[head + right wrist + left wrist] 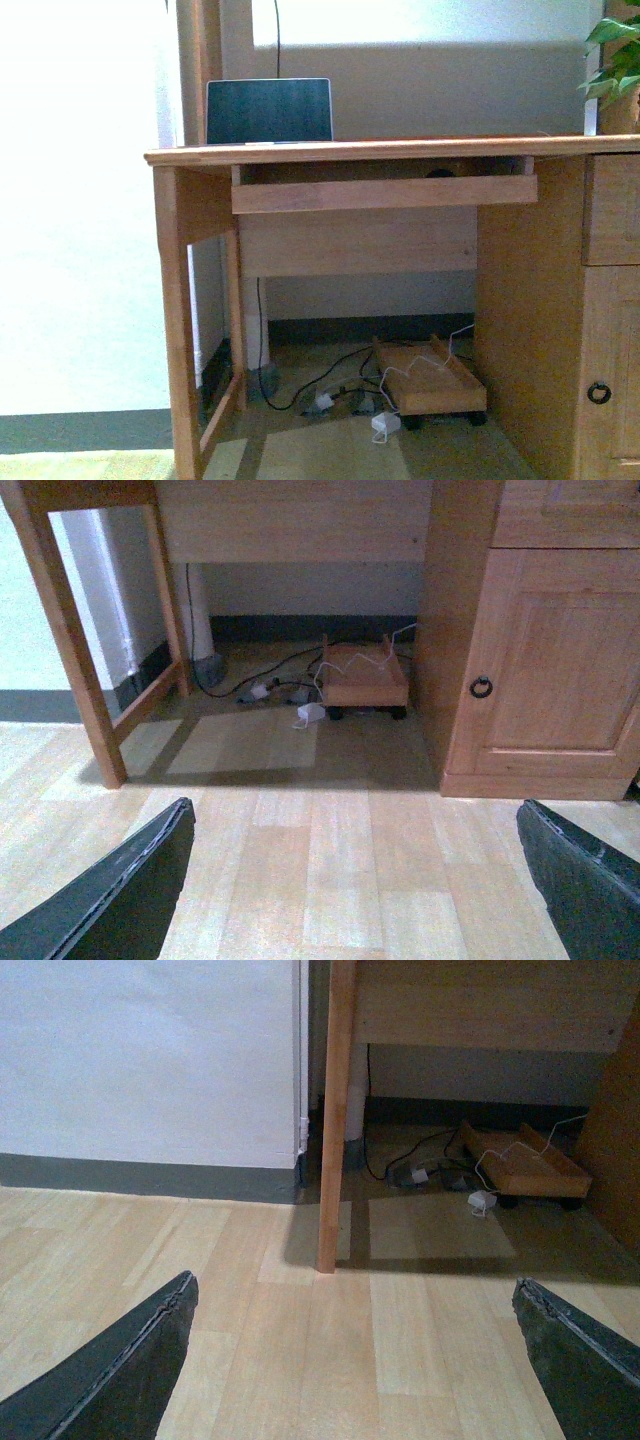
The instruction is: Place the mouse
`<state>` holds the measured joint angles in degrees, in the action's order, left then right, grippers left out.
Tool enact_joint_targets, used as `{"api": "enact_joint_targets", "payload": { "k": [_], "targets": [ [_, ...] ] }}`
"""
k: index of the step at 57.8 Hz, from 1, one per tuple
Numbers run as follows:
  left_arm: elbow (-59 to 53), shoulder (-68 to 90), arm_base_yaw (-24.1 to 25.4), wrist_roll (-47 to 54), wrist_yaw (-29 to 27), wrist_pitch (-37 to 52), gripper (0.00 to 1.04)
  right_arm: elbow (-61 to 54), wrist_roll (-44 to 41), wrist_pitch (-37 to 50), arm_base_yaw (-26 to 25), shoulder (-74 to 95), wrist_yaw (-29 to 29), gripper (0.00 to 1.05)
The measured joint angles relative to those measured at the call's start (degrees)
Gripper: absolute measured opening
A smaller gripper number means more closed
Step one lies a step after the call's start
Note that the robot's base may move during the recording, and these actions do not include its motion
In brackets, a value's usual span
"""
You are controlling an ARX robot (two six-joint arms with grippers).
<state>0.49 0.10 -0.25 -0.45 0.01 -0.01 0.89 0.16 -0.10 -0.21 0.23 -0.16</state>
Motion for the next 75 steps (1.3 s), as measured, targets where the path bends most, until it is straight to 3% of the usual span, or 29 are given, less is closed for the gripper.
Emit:
{"api": "enact_joint_targets", "payload": {
  "k": [75],
  "targets": [
    [0.0,0.0,0.0,0.0,0.0,0.0,0.97,0.0,0.0,0.0,0.0,0.0,0.0,0.97]
  ]
}}
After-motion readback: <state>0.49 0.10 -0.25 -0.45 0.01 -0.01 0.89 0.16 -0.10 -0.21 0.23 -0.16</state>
